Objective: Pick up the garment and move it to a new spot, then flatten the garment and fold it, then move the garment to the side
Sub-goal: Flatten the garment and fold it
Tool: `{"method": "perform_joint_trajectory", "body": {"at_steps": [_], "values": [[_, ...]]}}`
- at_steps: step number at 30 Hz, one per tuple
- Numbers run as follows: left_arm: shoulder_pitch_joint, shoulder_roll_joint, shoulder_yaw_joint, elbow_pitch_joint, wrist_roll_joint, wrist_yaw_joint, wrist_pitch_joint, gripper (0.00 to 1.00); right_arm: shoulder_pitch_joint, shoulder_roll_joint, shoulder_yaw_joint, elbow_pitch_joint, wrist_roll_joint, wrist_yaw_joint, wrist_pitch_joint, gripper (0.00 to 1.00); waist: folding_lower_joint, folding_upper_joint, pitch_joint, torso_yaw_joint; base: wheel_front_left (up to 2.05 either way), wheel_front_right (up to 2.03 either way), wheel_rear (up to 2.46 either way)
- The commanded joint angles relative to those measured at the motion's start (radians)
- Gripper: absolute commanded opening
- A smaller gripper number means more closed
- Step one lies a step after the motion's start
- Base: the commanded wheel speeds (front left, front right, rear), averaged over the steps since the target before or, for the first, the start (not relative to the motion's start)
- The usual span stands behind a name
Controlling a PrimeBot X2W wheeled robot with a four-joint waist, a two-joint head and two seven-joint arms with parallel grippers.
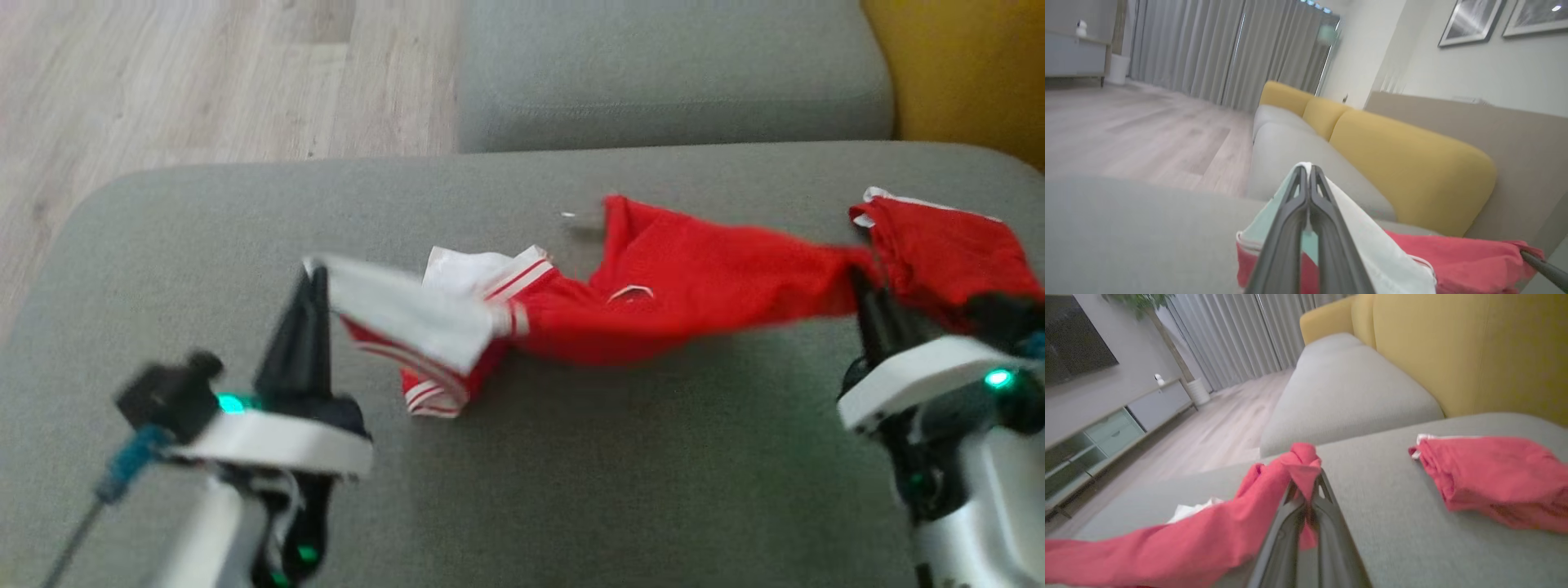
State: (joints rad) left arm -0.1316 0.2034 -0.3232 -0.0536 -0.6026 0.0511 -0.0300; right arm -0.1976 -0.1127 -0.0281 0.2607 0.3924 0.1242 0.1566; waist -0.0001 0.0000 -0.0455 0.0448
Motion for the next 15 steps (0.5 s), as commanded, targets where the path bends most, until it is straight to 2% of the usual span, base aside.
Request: {"method": "perform_joint_trajectory", "body": {"at_steps": [1, 6, 15], "values": [[-0.091, 0.031, 0.053, -0.075, -0.006, -0.008, 0.008, 0.00, -0.057, -0.021, 0.019, -0.089, 0.018, 0.007, 0.011, 0.00, 0.0001, 0.0000, -0.015, -0.008, 0.00, 0.00, 0.00], [-0.196, 0.069, 0.081, -0.209, 0.000, -0.011, 0.050, 0.00, -0.061, -0.020, -0.001, -0.301, 0.059, 0.007, 0.068, 0.00, 0.0001, 0.0000, -0.040, -0.020, 0.00, 0.00, 0.00], [-0.374, 0.125, 0.087, -0.409, 0.034, -0.005, 0.160, 0.00, -0.038, 0.008, -0.045, -0.655, 0.058, 0.007, 0.180, 0.00, 0.0001, 0.0000, -0.039, -0.040, 0.00, 0.00, 0.00]]}}
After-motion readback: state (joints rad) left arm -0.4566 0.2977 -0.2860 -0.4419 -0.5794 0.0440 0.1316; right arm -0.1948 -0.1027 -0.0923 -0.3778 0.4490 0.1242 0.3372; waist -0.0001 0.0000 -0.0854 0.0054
